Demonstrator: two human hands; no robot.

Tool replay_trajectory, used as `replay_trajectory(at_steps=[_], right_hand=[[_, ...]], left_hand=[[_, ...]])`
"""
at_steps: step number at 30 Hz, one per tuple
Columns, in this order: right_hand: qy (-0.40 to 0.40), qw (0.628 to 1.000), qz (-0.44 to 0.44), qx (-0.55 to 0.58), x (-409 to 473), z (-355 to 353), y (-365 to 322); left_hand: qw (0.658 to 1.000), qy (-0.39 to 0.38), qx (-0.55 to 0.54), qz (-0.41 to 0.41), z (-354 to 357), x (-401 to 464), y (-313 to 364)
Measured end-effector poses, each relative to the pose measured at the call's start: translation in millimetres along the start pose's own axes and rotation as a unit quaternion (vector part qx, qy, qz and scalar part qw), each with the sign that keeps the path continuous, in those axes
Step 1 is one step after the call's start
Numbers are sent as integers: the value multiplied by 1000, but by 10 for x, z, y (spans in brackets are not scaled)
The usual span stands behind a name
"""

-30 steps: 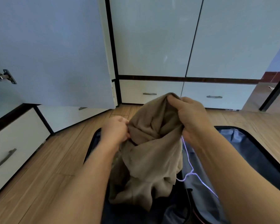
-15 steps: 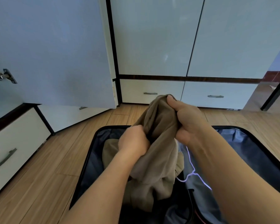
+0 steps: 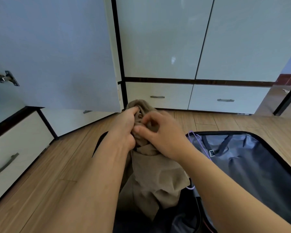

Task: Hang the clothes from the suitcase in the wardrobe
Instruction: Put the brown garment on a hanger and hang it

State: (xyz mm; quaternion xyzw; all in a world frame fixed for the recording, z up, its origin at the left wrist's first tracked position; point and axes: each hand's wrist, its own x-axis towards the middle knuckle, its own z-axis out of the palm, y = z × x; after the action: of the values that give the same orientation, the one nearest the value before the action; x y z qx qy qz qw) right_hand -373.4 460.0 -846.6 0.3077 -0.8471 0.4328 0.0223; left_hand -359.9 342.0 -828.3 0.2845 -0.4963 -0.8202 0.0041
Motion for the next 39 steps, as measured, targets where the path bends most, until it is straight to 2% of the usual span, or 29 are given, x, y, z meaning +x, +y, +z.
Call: replay_trajectory(at_steps=[3, 5, 6, 8, 9, 10, 11, 12, 13, 14, 15, 17, 19, 21, 24, 25, 26, 27, 29, 30, 31, 33, 35, 37, 39], right_hand=[[-135, 987, 68, -53, -43, -40, 211], [-187, 971, 93, -117, -99, -28, 279], [-182, 969, 109, -126, -105, -2, 301], [-96, 981, 143, -93, -94, 22, 322], [-38, 983, 175, -43, -79, 4, 329], [12, 976, 216, 35, -57, -38, 345], [49, 957, 255, 130, -37, -99, 356], [75, 929, 286, 222, -28, -158, 355], [95, 898, 305, 304, -33, -203, 352], [109, 866, 312, 376, -35, -239, 346], [114, 835, 313, 439, -41, -260, 330], [115, 778, 305, 537, -39, -266, 293], [121, 731, 302, 600, -25, -278, 265], [123, 697, 303, 639, -35, -288, 268], [149, 675, 320, 648, -74, -306, 302], [166, 684, 323, 632, -91, -311, 337], [180, 701, 323, 610, -112, -313, 377], [182, 737, 321, 566, -134, -315, 406], [126, 882, 299, 342, -164, -286, 481], [85, 937, 272, 202, -173, -251, 500], [51, 963, 251, 84, -164, -193, 528], [-2, 964, 265, -31, -132, -114, 528], [-38, 962, 269, -33, -92, -67, 514], [-25, 968, 247, 38, -86, -68, 503], [31, 954, 242, 173, -101, -133, 453]], left_hand=[[999, -6, -49, -21, -71, -6, 77], [998, -20, -53, -32, -99, -17, 54], [998, -28, -48, -35, -115, -7, 25], [998, -38, -41, -27, -120, -9, -35], [1000, -5, -4, 2, -126, 17, -63], [993, 56, 83, 55, -148, 60, -94], [960, 138, 209, 124, -168, 105, -115], [899, 210, 331, 196, -181, 116, -107], [840, 240, 405, 271, -170, 64, -69], [815, 213, 430, 326, -145, 16, -27], [818, 148, 431, 351, -117, -17, -6], [836, -9, 449, 316, -30, -83, -5], [812, -97, 519, 248, 36, -86, -79], [777, -104, 591, 189, 57, -43, -161], [739, -83, 656, 129, -24, 27, -259], [748, -72, 649, 119, -79, 60, -278], [777, -64, 616, 114, -137, 86, -286], [818, -61, 561, 111, -183, 101, -287], [890, -61, 436, 119, -228, 129, -277], [907, -61, 394, 137, -232, 137, -266], [917, -63, 360, 156, -223, 139, -258], [935, -77, 296, 178, -175, 108, -257], [956, -96, 222, 167, -137, 74, -264], [969, -99, 165, 154, -129, 70, -262], [979, -65, 131, 142, -147, 87, -236]])
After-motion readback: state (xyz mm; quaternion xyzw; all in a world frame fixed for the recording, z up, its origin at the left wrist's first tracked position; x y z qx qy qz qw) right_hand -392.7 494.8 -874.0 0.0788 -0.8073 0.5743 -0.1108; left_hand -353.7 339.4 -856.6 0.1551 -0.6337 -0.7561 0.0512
